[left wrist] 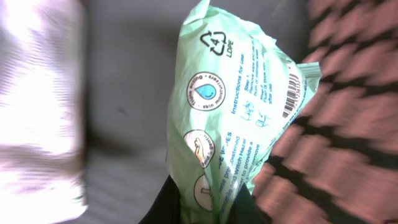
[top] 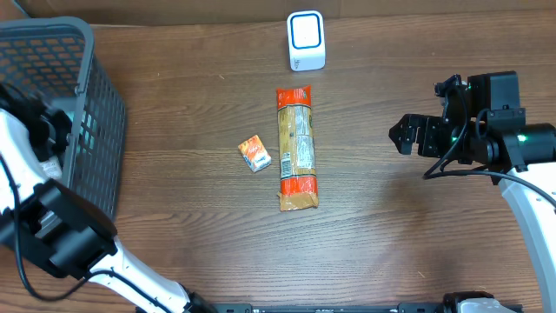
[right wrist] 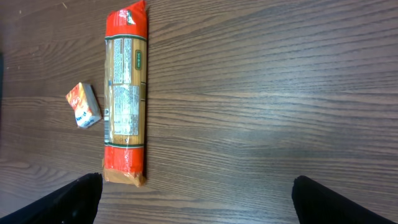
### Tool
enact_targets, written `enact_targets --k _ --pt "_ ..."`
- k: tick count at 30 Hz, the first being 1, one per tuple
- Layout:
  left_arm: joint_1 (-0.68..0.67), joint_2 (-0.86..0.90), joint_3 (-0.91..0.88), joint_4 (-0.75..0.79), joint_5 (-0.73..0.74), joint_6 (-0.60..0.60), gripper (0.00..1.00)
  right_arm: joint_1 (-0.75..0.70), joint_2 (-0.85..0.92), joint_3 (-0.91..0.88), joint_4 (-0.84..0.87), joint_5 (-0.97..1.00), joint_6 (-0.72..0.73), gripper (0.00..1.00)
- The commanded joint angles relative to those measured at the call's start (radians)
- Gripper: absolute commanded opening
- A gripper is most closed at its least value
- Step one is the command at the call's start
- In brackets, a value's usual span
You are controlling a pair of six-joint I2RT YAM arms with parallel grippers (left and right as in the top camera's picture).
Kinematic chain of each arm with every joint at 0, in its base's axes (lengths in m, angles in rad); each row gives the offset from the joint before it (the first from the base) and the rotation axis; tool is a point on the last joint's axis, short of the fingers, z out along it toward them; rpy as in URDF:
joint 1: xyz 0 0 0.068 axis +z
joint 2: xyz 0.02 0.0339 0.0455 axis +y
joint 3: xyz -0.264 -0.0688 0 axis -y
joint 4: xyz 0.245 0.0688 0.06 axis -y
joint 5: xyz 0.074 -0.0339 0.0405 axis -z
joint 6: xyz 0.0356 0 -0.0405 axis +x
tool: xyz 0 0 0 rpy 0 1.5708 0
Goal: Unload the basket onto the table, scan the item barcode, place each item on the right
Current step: 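Grasp the light green wipes pack in the basket with the left gripper, then place the green wipes pack on the table right of the spaghetti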
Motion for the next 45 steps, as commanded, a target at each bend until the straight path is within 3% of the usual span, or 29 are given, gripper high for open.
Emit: enact_targets --k 1,8,12,16,22,25,29,30,31,32,34,36,40,45 --pt "-0.045 -0.176 0.177 -0.066 0.050 -0.077 0.04 0.005 -0.004 0.022 0.005 0.002 -0.001 1.00" --pt "-0.322 -0.285 0.152 -0.193 0.065 -0.167 0.04 0.005 -0.004 0.022 0.010 0.002 -0.001 1.00" --pt "-0.553 -0.280 0.002 -0.161 0.063 -0.241 0.04 0.005 -0.004 0.022 0.012 0.002 -0.001 1.00" --pt "-0.803 -0.280 -0.245 0.011 0.062 -0.355 0.04 0.005 -0.004 0.022 0.012 0.002 -0.001 1.00" --pt "-1.148 -0.279 -0.583 0.458 0.047 -0.636 0.04 0.005 -0.004 0.022 0.012 0.002 -0.001 1.00" --pt "-1.257 -0.279 -0.668 0.599 -0.046 -0.767 0.04 0.005 -0.004 0.022 0.011 0.002 -0.001 1.00" --pt "-1.357 -0.272 -0.730 0.657 -0.210 -0.882 0.06 0.005 -0.004 0.022 0.011 0.002 -0.001 1.00" --pt "-1.373 -0.271 -0.740 0.661 -0.242 -0.885 0.11 0.005 -0.004 0.022 0.009 0.002 -0.001 1.00" --pt "-1.383 -0.268 -0.744 0.662 -0.267 -0.884 0.23 0.005 -0.004 0.022 0.008 0.002 -0.001 1.00" --pt "-1.391 -0.266 -0.745 0.662 -0.286 -0.883 0.39 0.005 -0.004 0.022 0.006 0.002 -0.001 1.00" --pt "-1.397 -0.259 -0.745 0.670 -0.299 -0.871 0.82 0.005 -0.004 0.022 0.005 0.002 -0.001 1.00" --pt "-1.397 -0.258 -0.745 0.686 -0.298 -0.818 0.98 0.005 -0.004 0.022 0.004 0.002 -0.001 1.00" --pt "-1.366 -0.278 -0.697 0.674 -0.294 -0.633 1.00 0.005 -0.004 0.022 0.005 0.002 -0.001 1.00" --pt "-1.188 -0.366 -0.377 0.350 -0.303 -0.492 1.00 0.005 -0.004 0.022 0.005 0.002 -0.001 1.00"
